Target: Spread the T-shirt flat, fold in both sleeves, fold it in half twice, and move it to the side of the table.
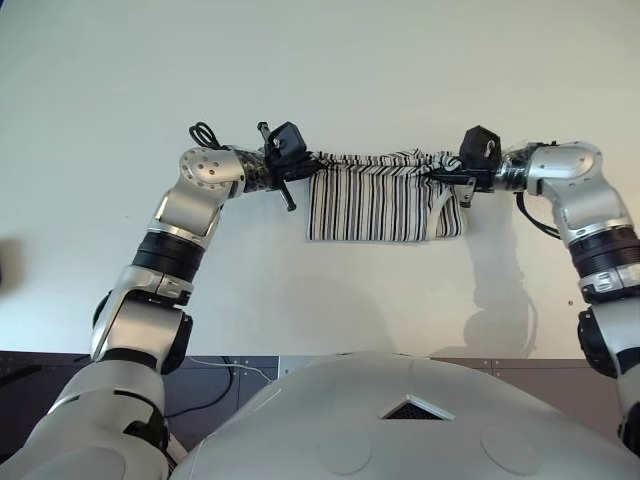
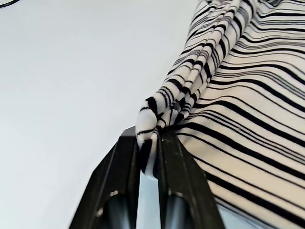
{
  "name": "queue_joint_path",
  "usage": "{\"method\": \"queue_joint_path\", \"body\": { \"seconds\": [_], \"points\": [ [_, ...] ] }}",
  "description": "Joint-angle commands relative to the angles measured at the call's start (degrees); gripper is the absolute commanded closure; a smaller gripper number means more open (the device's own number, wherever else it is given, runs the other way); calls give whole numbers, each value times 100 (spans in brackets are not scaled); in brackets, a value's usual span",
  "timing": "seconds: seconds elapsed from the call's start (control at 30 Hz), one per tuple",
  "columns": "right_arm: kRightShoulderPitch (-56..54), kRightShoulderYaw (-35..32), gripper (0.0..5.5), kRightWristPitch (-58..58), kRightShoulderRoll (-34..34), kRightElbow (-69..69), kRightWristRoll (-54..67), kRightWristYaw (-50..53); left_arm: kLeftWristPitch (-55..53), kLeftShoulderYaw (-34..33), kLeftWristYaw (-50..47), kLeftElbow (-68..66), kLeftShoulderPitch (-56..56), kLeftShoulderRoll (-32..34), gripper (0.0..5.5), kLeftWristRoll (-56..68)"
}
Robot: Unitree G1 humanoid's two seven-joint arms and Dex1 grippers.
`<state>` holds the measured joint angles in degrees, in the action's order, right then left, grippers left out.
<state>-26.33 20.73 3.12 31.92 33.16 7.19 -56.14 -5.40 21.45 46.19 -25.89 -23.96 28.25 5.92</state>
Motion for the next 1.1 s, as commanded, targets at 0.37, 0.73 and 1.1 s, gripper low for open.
{"method": "queue_joint_path", "body": {
  "seconds": [0.37,0.73,1.1],
  "points": [
    [540,-1032,419,-68,-490,-1975,120,918,-155,-488,-380,37,461,-369,423,-319],
    [1076,-142,419,-306,121,-2713,122,-966,1061,199,-474,-792,161,-953,423,-1221],
    [513,-145,419,536,-282,-14,-410,-1041,1159,-1193,-1031,-1324,-901,-922,423,-524]
  ]
}}
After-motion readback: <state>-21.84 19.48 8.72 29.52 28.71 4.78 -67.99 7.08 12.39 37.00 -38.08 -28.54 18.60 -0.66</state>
